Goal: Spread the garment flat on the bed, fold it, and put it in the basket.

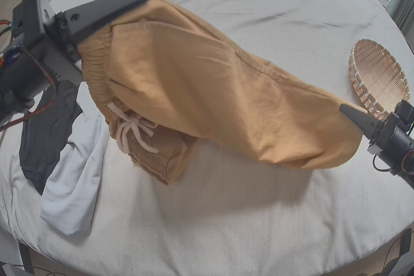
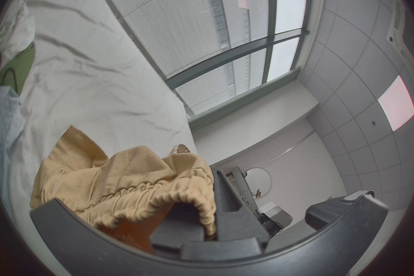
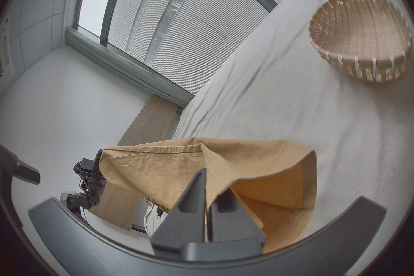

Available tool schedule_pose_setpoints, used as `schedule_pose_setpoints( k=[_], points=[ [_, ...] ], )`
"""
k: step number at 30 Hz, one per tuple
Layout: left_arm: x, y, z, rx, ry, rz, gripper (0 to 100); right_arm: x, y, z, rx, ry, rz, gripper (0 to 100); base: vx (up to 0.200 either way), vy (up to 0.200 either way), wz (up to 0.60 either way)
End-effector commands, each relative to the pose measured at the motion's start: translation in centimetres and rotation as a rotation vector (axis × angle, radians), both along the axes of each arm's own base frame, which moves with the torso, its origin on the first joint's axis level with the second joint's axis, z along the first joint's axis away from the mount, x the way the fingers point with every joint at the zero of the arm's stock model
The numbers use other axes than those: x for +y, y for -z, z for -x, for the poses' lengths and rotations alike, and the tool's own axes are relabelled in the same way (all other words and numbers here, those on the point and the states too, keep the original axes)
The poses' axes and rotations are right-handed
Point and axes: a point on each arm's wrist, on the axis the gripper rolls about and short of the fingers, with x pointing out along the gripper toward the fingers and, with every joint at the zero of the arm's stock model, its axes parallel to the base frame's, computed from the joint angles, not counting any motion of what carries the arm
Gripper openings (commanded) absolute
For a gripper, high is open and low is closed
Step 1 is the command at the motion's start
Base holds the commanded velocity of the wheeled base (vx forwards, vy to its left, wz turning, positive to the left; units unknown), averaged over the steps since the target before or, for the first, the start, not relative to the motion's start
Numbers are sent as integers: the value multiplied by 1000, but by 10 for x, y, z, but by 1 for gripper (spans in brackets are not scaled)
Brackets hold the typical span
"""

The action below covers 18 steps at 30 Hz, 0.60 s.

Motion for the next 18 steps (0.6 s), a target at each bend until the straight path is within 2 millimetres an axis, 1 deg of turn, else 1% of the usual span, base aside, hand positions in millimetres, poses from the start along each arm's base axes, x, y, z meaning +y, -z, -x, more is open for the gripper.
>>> schedule_pose_setpoints(
  k=[1, 3, 4, 5, 7, 9, 12, 13, 18],
  points=[
    [9, -35, 23, -141, 30, 65, 0, -17, -60, 37, -210, 25, -27, 0, 0, 0, 0],
    [11, -39, 25, -149, 30, 70, 0, -19, -69, 42, -226, 31, -11, 0, 0, 0, 0],
    [11, -39, 25, -147, 30, 69, 0, -20, -70, 42, -228, 34, -5, 0, 0, 0, 0],
    [11, -40, 25, -144, 26, 69, 0, -21, -77, 45, -237, 43, 19, 0, 0, 0, 0],
    [11, -41, 25, -143, 26, 68, 0, -23, -83, 50, -246, 47, 36, 0, 0, 0, 0],
    [12, -43, 26, -150, 23, 74, 0, -27, -96, 60, -271, 57, 36, 0, 0, 0, 0],
    [16, -52, 32, -170, 26, 88, 0, -34, -113, 68, -313, 92, 25, 0, 0, 0, 0],
    [16, -52, 33, -169, 28, 87, 0, -34, -114, 69, -316, 95, 25, 0, 0, 0, 0],
    [20, -68, 47, -163, 61, 85, 0, -40, -139, 76, -363, 130, 15, 0, 0, 0, 0]
  ],
)
